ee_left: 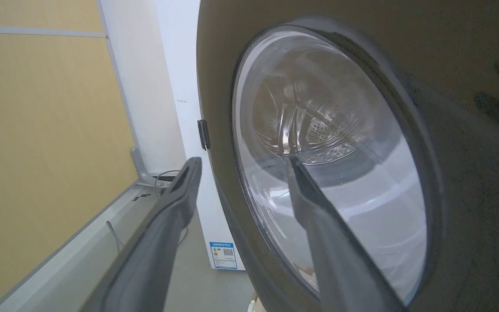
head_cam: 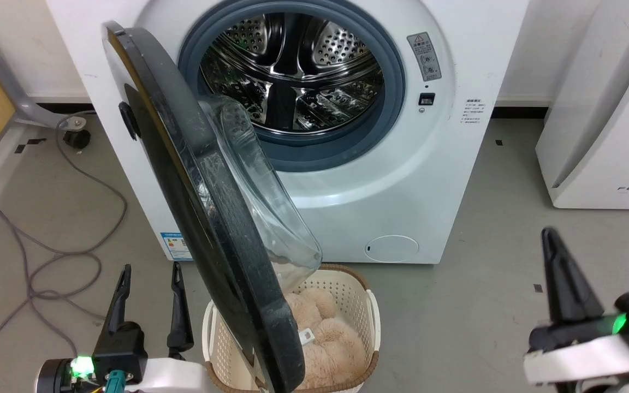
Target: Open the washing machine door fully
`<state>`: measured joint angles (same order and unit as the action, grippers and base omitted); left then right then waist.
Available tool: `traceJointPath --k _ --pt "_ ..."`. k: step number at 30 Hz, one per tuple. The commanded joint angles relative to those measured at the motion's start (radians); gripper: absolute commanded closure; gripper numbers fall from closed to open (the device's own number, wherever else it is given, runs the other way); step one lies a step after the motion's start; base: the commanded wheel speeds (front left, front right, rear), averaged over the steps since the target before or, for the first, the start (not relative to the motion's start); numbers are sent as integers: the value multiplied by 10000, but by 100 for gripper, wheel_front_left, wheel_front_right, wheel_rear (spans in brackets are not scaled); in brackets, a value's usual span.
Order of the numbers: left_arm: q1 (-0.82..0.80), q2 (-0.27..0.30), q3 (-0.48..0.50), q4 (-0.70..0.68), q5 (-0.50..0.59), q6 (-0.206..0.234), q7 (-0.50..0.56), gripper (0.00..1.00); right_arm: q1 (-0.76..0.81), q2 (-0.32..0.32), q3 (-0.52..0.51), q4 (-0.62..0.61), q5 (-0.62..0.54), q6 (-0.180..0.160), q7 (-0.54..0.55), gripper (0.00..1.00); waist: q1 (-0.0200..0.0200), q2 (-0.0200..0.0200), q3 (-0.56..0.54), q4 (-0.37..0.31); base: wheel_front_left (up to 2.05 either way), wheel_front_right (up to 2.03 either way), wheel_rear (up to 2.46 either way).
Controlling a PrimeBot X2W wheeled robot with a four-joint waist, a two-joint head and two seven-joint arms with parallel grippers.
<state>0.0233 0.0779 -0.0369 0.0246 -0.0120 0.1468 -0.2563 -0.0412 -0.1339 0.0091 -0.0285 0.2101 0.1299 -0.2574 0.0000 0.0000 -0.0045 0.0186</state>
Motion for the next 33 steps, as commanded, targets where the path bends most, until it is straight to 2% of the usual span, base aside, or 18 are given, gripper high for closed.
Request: traceJointPath --k 1,9,10,11,17,18,19,33 --pt "73 17 17 -22 -14 -4 -55 0 302 123 38 97 -202 8 -42 100 0 0 -1 23 0 0 0" --pt "84 -11 3 25 -20 18 -55 0 1067 609 -140 473 -603 8 -42 100 0 0 -33 89 0 0 0" --pt "88 -14 0 32 -22 16 -55 0 1115 643 -140 541 -638 8 -42 69 0 0 -34 93 0 0 0" --pt "90 -16 -4 40 -24 13 -55 0 1140 674 -162 552 -683 8 -43 0 0 0 -33 98 0 0 0" --pt "81 -37 54 -48 -55 33 -55 0 1268 812 -332 518 -884 8 -43 0 0 0 -59 117 0 0 0" --pt "64 -29 64 -101 -35 40 -55 61 1281 818 -332 515 -904 8 -43 0 0 0 -65 116 0 0 0" --pt "45 -21 78 -182 -13 57 -55 100 1290 822 -336 510 -923 8 -43 0 0 0 -70 114 0 0 0" --pt "-731 232 -11 -2356 242 167 -55 100 1386 835 -348 388 -763 8 -43 0 0 0 -117 202 0 0 0"
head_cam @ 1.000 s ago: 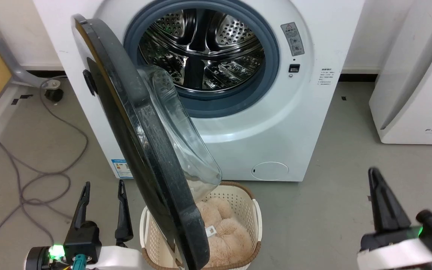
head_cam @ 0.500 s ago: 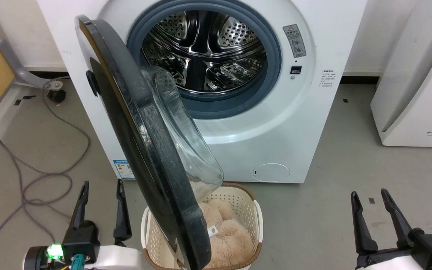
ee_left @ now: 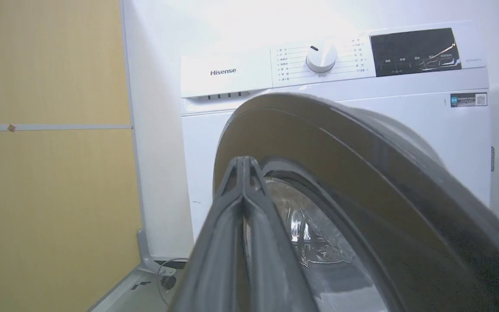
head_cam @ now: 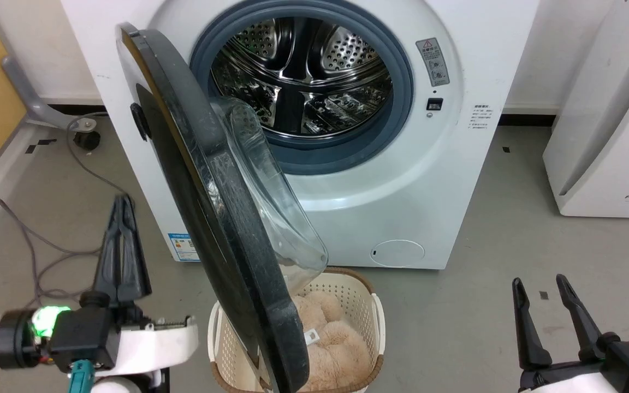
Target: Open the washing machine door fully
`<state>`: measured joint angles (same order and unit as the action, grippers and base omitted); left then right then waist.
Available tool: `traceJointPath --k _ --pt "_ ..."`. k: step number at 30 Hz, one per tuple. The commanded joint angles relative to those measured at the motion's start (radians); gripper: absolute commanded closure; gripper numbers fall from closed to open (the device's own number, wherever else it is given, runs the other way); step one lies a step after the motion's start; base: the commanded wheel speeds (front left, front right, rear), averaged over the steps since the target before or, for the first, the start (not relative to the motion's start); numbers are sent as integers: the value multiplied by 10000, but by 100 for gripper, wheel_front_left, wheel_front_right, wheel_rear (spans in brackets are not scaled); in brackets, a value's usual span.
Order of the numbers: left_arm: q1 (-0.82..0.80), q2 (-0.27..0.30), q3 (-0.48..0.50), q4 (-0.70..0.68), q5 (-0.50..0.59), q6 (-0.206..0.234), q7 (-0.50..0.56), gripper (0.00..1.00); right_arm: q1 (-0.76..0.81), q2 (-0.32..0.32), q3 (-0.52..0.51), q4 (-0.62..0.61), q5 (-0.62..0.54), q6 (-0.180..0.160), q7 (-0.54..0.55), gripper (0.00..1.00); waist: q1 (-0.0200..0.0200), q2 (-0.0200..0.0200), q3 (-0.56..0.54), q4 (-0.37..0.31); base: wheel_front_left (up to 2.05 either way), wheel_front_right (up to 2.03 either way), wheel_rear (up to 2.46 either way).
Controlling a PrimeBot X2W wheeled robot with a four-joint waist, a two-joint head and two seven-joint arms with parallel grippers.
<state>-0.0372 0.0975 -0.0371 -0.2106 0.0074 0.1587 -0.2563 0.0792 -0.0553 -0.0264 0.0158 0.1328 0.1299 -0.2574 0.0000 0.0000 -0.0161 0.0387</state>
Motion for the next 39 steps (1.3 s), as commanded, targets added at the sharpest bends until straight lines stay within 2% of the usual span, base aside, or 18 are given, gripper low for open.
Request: traceJointPath --k 1,11,18,28,39 --pt "-189 60 -79 -235 82 37 -55 100 185 49 8 -57 20 8 -43 0 0 0 -3 4 0 0 0" --pt "-748 80 -1362 -2155 233 -266 -55 100 196 50 89 -31 85 8 -43 0 0 0 -45 -25 0 0 0" --pt "-971 3 -2845 -2694 247 -750 -55 100 213 50 133 -6 79 8 -43 0 0 0 -73 -30 0 0 0" --pt "-922 -101 -5096 -2568 345 -1400 -55 100 226 50 173 9 65 8 -43 0 0 0 -81 -2 0 0 0" --pt "-276 -86 -6414 -1601 147 -1578 -55 100 195 51 150 44 78 8 -43 0 0 0 -24 155 0 0 0"
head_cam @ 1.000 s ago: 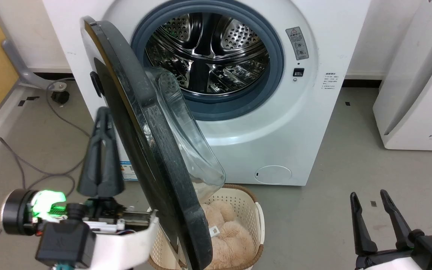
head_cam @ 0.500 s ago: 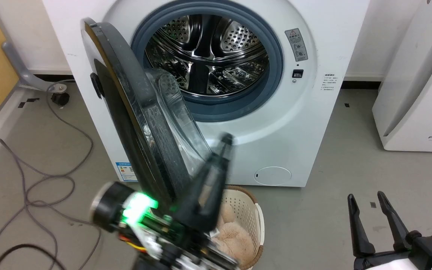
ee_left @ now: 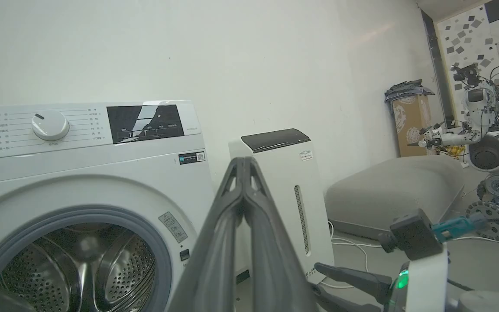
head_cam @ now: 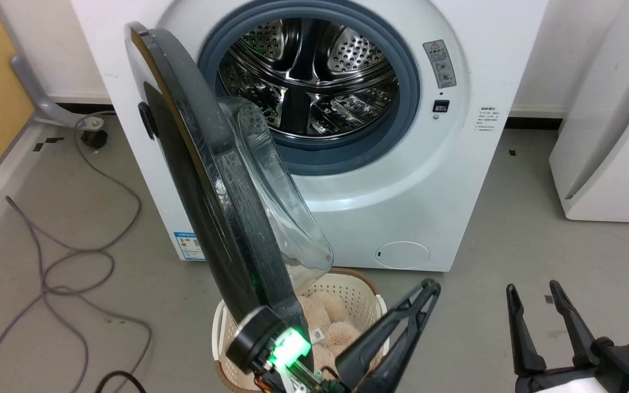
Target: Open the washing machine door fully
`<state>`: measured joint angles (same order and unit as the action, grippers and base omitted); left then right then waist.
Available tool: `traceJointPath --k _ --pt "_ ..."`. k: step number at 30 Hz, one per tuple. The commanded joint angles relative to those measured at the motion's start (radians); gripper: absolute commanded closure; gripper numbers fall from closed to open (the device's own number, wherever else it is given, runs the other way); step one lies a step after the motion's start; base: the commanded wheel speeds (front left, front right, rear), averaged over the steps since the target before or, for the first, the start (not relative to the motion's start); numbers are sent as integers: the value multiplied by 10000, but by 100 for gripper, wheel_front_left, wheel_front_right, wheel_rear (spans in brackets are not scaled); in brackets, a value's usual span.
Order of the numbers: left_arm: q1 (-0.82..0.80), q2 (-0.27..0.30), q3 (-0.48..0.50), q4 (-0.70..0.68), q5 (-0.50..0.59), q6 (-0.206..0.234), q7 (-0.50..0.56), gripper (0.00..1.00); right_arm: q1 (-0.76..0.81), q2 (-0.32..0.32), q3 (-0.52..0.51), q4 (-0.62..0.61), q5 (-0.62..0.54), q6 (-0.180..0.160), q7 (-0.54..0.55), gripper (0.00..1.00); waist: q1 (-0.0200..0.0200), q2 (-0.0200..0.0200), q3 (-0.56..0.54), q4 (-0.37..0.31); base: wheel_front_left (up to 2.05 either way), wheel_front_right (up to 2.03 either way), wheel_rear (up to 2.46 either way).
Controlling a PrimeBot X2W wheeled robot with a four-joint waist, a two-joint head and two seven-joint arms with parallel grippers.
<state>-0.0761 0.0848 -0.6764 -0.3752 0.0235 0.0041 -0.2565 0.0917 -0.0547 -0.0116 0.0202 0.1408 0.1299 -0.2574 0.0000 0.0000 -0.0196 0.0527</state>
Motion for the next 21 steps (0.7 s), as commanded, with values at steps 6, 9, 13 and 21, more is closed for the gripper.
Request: traceJointPath --k 6,9,13,21 --pt "492 186 -124 617 -123 124 -53 100 27 45 20 34 -10 8 -43 0 0 0 82 125 0 0 0" --pt "641 280 -23 942 -175 263 -53 100 6 45 13 47 -15 8 -43 0 0 0 112 174 0 0 0" --pt "812 369 240 1427 -262 524 -53 100 -20 45 -7 52 -21 8 -43 0 0 0 151 233 0 0 0" --pt "841 465 739 2631 -569 708 -53 100 -64 45 27 121 -51 8 -43 0 0 0 200 307 0 0 0"
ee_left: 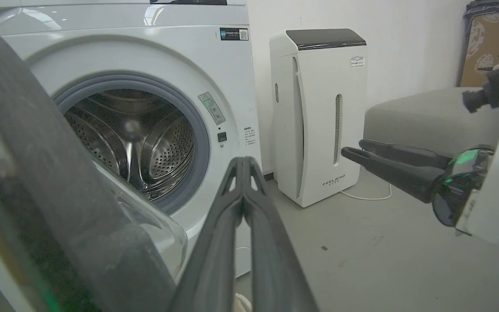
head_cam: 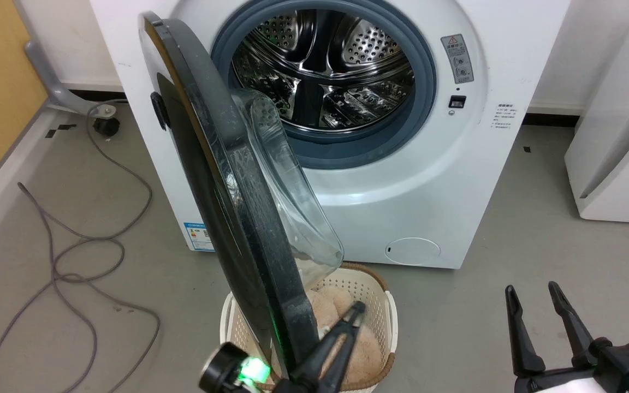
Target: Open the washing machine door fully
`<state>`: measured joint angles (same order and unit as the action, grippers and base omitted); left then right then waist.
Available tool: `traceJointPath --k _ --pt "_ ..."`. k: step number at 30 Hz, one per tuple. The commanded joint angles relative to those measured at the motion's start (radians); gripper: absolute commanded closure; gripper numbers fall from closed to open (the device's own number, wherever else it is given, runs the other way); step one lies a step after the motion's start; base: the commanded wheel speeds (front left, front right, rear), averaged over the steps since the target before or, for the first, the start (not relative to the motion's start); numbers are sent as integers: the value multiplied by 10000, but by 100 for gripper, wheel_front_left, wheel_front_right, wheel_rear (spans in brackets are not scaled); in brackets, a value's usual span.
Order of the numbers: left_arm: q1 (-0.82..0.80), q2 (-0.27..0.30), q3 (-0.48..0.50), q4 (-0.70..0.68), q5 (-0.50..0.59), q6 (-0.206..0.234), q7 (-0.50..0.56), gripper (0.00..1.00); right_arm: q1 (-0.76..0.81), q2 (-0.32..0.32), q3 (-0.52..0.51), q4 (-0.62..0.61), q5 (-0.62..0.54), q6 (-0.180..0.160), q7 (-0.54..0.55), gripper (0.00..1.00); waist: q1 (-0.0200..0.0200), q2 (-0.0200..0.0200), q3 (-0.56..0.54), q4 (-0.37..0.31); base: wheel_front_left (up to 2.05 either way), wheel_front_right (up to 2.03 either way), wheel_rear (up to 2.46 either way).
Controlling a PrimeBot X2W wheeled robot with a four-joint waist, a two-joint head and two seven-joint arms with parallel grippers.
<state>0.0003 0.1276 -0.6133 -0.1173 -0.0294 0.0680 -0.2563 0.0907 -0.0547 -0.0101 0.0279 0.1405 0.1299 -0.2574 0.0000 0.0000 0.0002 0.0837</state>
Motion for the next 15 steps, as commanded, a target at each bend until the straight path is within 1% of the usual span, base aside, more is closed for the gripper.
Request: traceJointPath --k 1,5,15 --pt "90 62 196 169 -67 106 -55 100 -65 45 19 56 -47 8 -43 0 0 0 0 -2 0 0 0" --pt "126 165 472 414 -134 189 -55 100 -93 45 19 94 -33 8 -43 0 0 0 -9 59 0 0 0" --pt "250 346 776 651 -198 209 -55 100 -95 45 60 146 -12 8 -43 0 0 0 -51 399 0 0 0"
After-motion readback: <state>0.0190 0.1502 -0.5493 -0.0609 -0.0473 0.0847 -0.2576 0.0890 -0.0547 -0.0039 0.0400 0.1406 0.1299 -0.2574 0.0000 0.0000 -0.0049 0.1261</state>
